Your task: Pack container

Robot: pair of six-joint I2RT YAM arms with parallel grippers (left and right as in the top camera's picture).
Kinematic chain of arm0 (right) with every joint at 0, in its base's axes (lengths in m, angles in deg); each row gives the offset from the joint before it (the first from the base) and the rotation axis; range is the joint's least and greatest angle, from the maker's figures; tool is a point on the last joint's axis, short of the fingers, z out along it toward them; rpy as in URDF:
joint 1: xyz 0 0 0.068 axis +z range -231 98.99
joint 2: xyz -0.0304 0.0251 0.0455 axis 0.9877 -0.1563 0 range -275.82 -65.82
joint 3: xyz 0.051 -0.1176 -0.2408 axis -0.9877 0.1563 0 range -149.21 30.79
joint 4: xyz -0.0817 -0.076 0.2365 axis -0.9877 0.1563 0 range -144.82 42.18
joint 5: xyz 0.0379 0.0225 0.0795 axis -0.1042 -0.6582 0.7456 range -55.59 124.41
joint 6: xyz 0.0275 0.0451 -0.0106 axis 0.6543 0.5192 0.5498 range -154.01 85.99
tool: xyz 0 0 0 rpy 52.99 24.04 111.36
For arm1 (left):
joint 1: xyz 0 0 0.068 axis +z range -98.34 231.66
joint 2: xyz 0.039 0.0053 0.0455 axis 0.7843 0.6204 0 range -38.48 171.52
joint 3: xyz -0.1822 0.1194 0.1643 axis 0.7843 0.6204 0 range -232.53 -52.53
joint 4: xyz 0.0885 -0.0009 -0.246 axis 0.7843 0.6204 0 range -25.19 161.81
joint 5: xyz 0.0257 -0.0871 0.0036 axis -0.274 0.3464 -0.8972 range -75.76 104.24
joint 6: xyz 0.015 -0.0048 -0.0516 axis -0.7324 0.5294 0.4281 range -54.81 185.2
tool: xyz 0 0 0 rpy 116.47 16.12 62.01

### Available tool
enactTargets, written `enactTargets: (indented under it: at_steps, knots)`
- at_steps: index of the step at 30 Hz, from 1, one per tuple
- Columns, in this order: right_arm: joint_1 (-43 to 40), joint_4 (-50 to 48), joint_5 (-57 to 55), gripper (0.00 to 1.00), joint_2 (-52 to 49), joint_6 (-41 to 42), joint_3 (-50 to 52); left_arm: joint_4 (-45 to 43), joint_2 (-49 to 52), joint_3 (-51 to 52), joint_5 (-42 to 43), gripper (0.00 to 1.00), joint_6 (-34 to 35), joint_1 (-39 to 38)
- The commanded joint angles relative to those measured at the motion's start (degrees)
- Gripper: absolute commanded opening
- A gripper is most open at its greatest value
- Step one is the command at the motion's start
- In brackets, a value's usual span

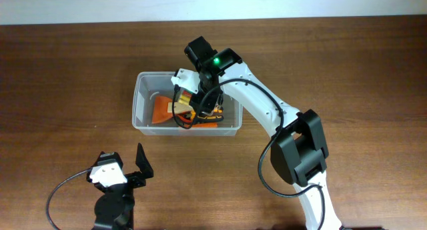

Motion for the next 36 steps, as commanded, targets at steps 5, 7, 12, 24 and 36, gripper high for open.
enactTargets:
  at_steps: [5,7,12,24,36]
  knots:
    - [0.4,0.5,2.5,0.96,-0.6,0.3,-1.1,0.1,-0.2,0.2,-0.2,0.99,-0.5,-0.2]
    - [0.3,0.7,2.5,0.98,-0.3,0.3,-1.1,0.1,-0.2,0.2,-0.2,0.99,-0.5,-0.2]
    - [-1.5,0.7,1.6,0.99,1.4,7.1,-4.0,0.1,-0.2,0.2,-0.2,0.99,-0.5,-0.2]
    - [-14.9,9.3,-11.3,0.99,7.6,25.9,-17.0,0.1,-0.2,0.2,-0.2,0.99,-0.5,-0.2]
    - [-28.1,13.6,-10.4,0.99,8.2,33.0,-17.4,0.1,-0.2,0.2,-0.2,0.99,-0.5,-0.2]
